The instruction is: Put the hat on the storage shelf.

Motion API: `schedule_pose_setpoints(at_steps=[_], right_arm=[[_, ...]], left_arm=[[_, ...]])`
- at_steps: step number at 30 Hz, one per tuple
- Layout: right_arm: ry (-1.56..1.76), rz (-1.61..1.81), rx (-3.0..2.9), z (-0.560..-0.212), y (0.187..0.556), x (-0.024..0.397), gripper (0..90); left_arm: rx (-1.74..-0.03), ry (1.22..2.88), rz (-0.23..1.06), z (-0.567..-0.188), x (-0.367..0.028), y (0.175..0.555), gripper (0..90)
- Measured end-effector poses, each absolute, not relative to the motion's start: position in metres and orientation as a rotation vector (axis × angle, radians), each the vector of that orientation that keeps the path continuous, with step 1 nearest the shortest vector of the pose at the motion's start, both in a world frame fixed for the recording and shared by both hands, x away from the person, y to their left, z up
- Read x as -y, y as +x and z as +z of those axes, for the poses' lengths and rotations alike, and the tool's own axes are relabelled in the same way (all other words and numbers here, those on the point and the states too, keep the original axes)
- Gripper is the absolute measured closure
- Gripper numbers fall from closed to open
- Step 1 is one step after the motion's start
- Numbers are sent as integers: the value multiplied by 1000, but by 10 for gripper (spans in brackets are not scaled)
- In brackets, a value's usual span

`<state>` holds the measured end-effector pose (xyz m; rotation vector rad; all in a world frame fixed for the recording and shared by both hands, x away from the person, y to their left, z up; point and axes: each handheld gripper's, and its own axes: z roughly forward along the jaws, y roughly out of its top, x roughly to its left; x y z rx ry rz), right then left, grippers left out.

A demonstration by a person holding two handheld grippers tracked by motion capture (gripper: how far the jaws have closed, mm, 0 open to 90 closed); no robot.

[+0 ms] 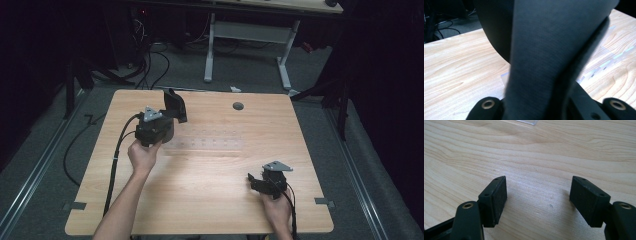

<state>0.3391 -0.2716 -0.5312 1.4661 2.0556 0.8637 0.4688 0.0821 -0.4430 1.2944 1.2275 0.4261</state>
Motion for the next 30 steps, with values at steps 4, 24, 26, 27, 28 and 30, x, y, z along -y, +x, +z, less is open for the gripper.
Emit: schedule_pose_setpoints(at_steps=[4, 24, 26, 27, 28, 30], right_arm=[[1466, 864, -2056, -531, 339, 272, 303], [1465, 862, -2056, -531, 339, 271, 303], [1464, 862, -2056, -531, 339, 271, 303], [1463, 862, -2056, -531, 339, 271, 303], [1464, 862, -2056, -531, 339, 271, 303], [1465, 861, -2056, -531, 339, 271, 303]], left_arm=[[-1230, 1288, 423, -445, -81, 469, 850], [-1273, 1295, 359, -466, -87, 462, 761], [-1273, 1294, 354, -466, -88, 460, 755], [-1271, 1296, 354, -465, -88, 459, 747], [-1272, 1294, 353, -465, -88, 458, 736], [-1271, 1293, 354, -464, -89, 457, 696]])
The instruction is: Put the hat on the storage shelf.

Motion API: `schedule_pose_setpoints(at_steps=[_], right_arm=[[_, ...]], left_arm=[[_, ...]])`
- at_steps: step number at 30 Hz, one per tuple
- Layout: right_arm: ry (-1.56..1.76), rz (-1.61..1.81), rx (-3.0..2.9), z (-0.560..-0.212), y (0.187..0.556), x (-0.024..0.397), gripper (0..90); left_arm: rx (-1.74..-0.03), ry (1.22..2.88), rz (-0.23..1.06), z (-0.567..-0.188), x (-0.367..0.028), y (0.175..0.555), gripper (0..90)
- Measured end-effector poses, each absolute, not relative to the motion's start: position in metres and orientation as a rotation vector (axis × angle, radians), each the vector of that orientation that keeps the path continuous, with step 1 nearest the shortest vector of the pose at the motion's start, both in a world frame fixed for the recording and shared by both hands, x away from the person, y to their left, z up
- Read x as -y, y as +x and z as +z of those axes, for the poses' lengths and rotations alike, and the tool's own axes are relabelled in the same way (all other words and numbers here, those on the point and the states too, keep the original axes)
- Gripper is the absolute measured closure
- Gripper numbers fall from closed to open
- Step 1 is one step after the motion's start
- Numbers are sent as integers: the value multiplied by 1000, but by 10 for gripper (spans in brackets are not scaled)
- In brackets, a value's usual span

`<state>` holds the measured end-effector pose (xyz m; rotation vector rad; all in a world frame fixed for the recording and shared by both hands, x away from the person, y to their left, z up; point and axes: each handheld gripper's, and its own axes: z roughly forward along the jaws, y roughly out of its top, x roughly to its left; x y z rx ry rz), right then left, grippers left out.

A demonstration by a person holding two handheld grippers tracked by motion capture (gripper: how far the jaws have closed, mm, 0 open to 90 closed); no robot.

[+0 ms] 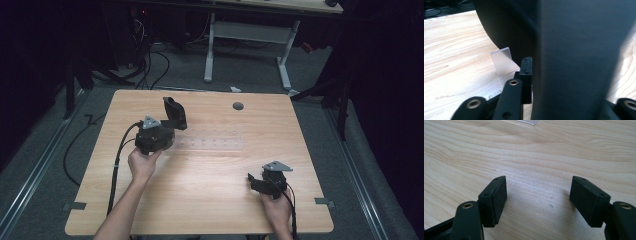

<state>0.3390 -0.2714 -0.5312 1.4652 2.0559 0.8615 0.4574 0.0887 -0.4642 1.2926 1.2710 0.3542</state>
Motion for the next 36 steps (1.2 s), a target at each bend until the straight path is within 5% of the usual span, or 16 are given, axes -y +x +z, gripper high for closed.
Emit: schedule_pose_setpoints(at_steps=[4, 11, 36], right_arm=[[1465, 861, -2056, -531, 339, 271, 303], [1465, 861, -2056, -531, 339, 271, 303], [1465, 861, -2056, -531, 339, 271, 303]], left_arm=[[-1276, 1272, 350, -460, -92, 454, 567], [-1268, 1273, 367, -455, -98, 447, 465], [-1224, 1238, 328, -446, -121, 400, 420]])
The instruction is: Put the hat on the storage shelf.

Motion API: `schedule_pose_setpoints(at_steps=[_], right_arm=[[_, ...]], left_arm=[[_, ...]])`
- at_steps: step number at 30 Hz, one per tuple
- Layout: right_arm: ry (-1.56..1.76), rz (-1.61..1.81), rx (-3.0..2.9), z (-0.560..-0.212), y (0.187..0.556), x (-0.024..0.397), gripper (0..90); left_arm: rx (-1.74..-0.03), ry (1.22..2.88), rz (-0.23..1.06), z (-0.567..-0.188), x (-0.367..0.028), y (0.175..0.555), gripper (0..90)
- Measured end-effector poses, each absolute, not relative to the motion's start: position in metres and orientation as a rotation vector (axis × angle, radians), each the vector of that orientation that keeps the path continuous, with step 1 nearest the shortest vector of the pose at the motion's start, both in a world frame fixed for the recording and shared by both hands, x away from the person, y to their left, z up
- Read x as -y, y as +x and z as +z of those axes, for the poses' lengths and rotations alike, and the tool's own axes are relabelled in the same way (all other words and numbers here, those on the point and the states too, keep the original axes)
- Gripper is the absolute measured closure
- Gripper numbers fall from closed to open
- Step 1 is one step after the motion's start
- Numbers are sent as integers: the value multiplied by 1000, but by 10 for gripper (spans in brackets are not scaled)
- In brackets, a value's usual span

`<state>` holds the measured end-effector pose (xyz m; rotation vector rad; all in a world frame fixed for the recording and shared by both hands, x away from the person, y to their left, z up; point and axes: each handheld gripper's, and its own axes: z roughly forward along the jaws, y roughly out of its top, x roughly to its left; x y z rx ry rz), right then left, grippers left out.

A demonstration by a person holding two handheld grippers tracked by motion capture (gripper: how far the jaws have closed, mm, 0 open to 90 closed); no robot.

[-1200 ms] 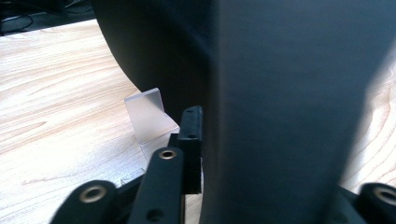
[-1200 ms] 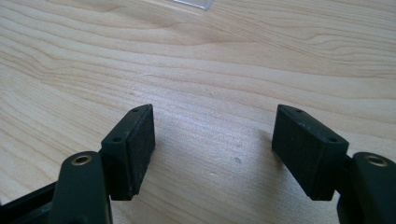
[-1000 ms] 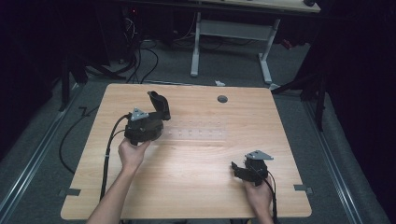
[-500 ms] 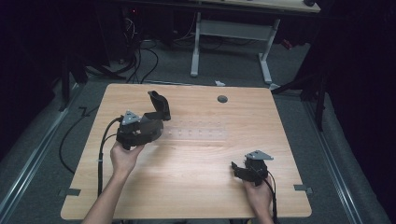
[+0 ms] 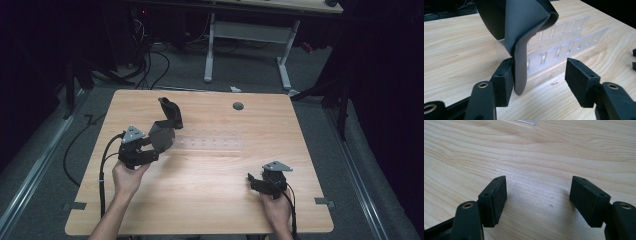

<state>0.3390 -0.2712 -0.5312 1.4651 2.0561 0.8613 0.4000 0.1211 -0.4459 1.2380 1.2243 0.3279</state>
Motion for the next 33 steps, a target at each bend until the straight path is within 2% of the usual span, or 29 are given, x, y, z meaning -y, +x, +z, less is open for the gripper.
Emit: schedule_pose_setpoints(at_steps=[7, 33], right_arm=[[1465, 861, -2056, -531, 339, 271, 303], [1465, 861, -2056, -531, 339, 271, 303]], left_arm=[[-1205, 1234, 342, -448, -123, 385, 453], [-1238, 1316, 271, -485, -105, 363, 447]])
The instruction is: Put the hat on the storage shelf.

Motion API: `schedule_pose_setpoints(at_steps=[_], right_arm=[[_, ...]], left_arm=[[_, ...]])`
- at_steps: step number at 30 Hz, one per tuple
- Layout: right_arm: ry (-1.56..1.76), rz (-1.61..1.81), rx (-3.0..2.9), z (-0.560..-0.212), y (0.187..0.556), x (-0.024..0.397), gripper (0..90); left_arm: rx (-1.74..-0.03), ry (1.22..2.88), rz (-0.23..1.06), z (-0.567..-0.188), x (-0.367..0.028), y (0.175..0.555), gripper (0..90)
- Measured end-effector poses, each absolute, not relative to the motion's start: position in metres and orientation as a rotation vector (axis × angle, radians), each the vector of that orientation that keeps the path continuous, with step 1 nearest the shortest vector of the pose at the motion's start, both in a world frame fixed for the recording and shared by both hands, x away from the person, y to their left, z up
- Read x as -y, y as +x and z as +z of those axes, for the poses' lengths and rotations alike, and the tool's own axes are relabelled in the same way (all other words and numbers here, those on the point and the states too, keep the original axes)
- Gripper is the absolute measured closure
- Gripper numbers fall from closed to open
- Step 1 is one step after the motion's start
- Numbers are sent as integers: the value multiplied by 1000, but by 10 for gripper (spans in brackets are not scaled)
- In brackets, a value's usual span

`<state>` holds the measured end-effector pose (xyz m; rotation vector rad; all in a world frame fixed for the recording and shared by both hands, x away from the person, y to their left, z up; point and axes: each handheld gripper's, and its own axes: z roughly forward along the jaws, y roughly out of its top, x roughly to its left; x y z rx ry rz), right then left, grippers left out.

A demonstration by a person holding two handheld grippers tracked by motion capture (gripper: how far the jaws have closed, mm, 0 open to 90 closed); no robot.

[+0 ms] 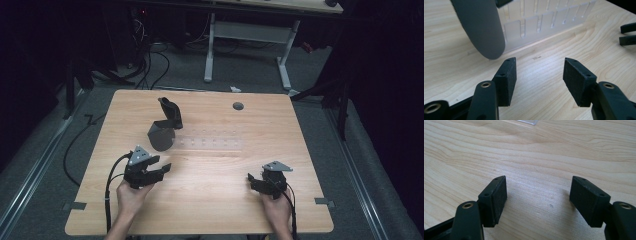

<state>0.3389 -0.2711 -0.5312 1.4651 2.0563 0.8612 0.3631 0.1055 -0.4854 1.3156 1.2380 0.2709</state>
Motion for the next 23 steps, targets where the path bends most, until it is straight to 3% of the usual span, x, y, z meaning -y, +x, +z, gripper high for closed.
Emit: schedule_pose_setpoints(at_steps=[17, 23], right_arm=[[1464, 860, -2057, -531, 339, 271, 303], [1464, 860, -2056, -531, 339, 271, 303]], left_arm=[[-1306, 1514, 417, -541, -87, 375, 378], [-1293, 1430, 405, -546, -92, 371, 363]])
